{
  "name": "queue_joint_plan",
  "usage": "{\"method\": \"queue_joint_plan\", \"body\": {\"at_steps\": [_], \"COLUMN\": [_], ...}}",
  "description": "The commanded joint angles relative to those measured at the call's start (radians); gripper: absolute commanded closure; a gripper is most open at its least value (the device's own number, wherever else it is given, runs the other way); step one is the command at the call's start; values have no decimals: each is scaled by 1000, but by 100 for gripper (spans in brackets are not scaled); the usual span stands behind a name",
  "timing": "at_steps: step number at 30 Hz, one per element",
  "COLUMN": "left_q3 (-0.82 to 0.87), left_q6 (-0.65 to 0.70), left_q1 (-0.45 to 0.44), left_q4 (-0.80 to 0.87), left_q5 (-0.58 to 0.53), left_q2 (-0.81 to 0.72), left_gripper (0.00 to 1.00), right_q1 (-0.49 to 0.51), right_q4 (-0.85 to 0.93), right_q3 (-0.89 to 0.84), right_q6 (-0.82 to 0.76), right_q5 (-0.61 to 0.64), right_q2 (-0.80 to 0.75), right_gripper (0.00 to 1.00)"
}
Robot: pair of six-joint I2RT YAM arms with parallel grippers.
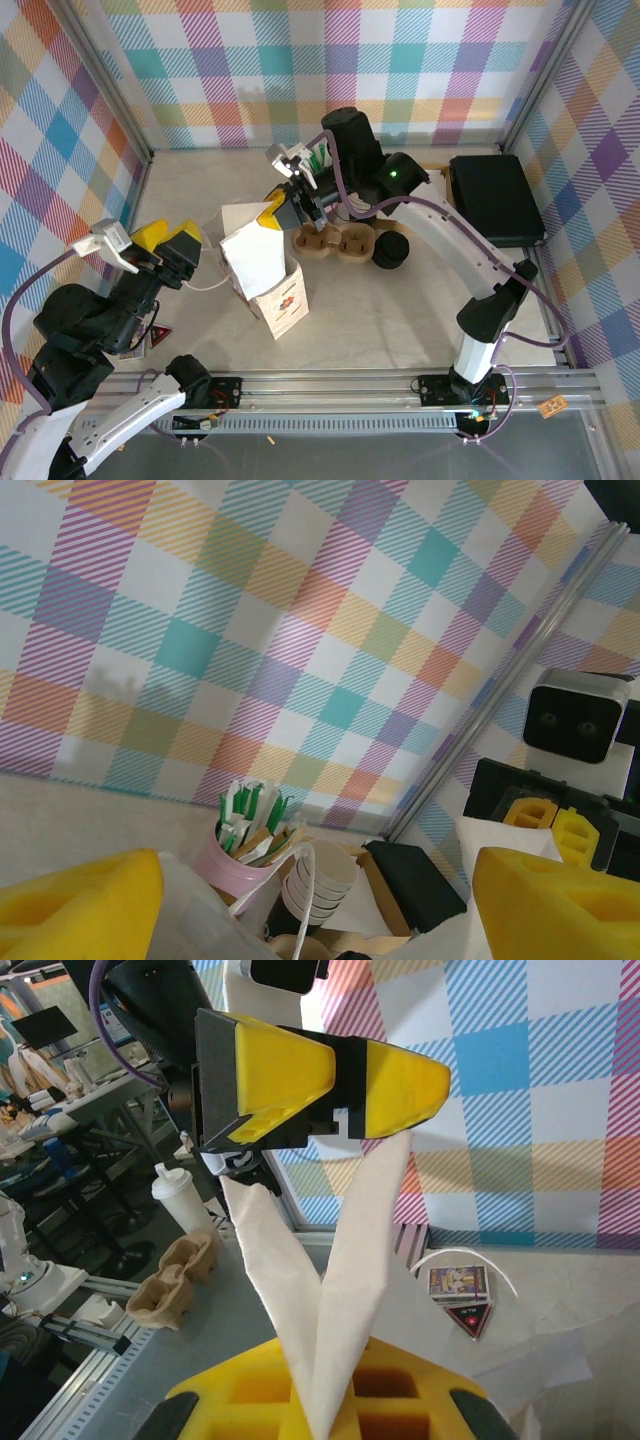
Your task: Pack the takeout coffee
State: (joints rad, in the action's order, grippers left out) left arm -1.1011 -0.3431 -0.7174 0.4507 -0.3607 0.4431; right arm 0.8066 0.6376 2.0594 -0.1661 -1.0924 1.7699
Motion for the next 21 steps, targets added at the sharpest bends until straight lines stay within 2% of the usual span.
{"method": "queue_joint_plan", "body": {"at_steps": [1,6,21], "left_q3": [6,7,18], "left_q6": [12,6,5], "left_q1": [12,12,12], "left_q4": [-9,-12,-32], "left_q5": [-1,-1,3], "left_q2": [-3,-6,11], "left_gripper": [20,20,20], "right_q1": [8,3,-25], "right_q4": [-13,64,53], "right_q3": [32,56,-4], "right_q6": [-36,-115,-122], "right_q5": [-8,30,88], "right_q2": [-17,-3,-11], "right_gripper": [100,100,100]}}
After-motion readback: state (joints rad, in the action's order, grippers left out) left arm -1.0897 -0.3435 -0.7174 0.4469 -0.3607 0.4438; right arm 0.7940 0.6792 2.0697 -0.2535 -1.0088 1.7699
